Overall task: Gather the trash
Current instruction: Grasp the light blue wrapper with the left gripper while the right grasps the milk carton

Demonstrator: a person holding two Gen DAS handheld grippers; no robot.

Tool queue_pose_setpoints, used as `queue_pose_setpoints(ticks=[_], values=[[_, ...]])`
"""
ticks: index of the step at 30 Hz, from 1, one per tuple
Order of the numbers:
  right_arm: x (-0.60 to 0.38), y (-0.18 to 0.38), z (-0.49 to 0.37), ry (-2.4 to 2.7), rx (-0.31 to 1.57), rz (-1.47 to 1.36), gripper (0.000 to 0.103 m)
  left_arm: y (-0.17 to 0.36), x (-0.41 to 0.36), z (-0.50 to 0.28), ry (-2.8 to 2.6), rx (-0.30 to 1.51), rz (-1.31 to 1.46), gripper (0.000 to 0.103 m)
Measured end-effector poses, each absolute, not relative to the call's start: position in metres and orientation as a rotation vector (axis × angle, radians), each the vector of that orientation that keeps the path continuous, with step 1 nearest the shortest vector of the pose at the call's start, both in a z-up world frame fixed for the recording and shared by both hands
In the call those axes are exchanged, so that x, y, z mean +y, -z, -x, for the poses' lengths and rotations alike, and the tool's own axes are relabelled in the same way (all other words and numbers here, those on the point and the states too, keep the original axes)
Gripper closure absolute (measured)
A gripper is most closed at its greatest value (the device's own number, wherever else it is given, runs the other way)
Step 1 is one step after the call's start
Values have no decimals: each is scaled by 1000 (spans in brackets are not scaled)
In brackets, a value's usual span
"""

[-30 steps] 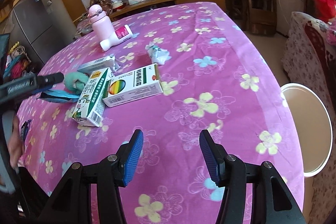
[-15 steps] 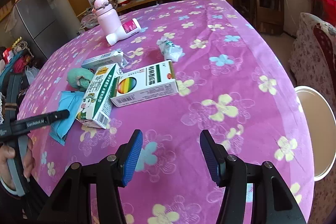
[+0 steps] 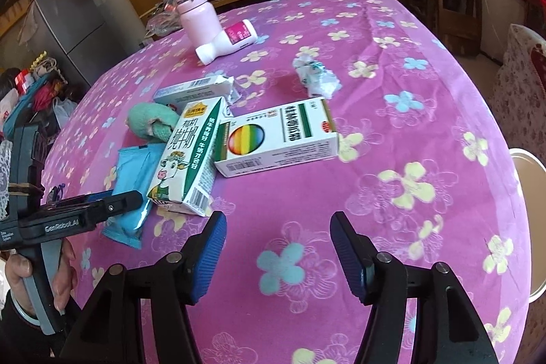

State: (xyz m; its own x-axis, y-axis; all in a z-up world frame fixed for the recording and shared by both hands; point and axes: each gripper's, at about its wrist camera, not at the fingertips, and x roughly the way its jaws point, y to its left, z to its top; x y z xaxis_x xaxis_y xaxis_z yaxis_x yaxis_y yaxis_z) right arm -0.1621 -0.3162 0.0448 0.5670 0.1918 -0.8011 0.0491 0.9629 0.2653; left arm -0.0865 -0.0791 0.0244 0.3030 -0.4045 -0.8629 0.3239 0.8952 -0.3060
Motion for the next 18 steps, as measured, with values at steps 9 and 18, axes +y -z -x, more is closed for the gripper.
queue_pose_setpoints(ticks=[9, 18], values=[[-303, -48, 158, -109, 971, -257, 42, -22, -96, 90, 434, 1134, -21, 44], [-266, -60, 132, -202, 957, -256, 42, -31, -60, 104, 363, 1069, -37, 59]])
